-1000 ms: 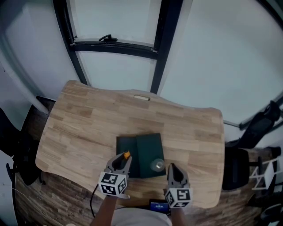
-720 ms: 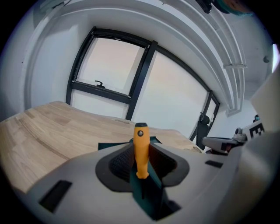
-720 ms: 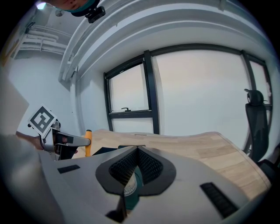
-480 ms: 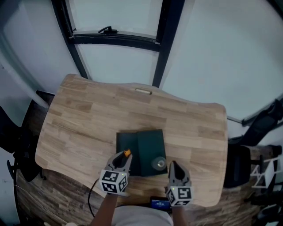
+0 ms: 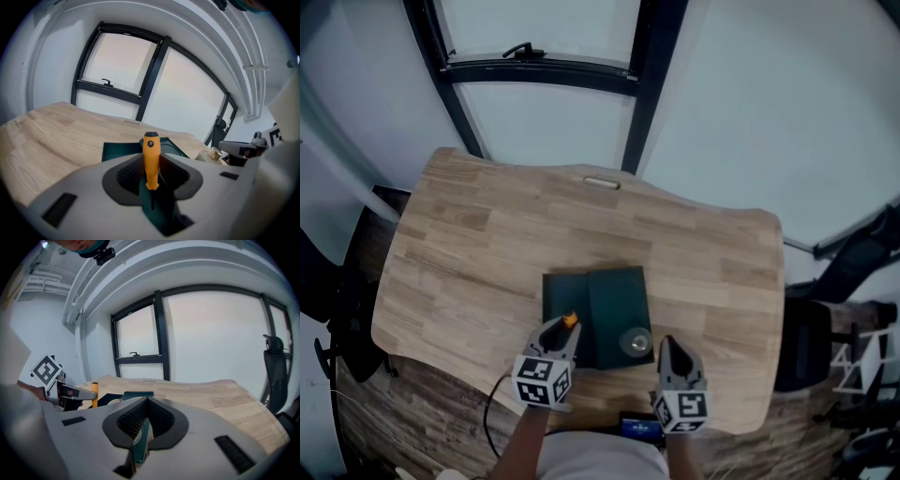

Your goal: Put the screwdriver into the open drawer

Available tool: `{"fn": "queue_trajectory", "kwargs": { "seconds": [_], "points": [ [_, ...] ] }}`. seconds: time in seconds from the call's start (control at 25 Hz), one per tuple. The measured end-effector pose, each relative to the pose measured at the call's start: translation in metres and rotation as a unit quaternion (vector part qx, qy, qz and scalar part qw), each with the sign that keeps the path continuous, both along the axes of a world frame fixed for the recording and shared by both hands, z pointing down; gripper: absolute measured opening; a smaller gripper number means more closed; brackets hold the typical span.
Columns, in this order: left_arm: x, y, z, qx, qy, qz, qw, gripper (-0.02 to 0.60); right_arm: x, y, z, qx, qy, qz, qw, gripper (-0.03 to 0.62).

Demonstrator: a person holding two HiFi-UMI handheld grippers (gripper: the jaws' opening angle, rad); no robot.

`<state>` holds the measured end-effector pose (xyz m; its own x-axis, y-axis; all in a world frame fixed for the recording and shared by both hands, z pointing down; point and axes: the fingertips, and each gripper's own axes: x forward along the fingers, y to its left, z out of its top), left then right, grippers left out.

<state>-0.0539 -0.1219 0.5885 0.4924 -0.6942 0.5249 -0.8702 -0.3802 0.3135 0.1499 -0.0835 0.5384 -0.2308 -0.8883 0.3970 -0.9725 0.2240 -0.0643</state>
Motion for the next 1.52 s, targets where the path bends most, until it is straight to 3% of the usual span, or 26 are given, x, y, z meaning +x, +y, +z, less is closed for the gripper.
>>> {"fn": "queue_trajectory", "kwargs": {
  "seconds": [1.52],
  "points": [
    [0.006, -0.003, 0.039, -0.058, -0.008, -0.007, 0.9983, 0.107, 0.005, -0.008, 0.042, -0.056, -0.007, -0.003, 0.998, -0.003]
  ]
}}
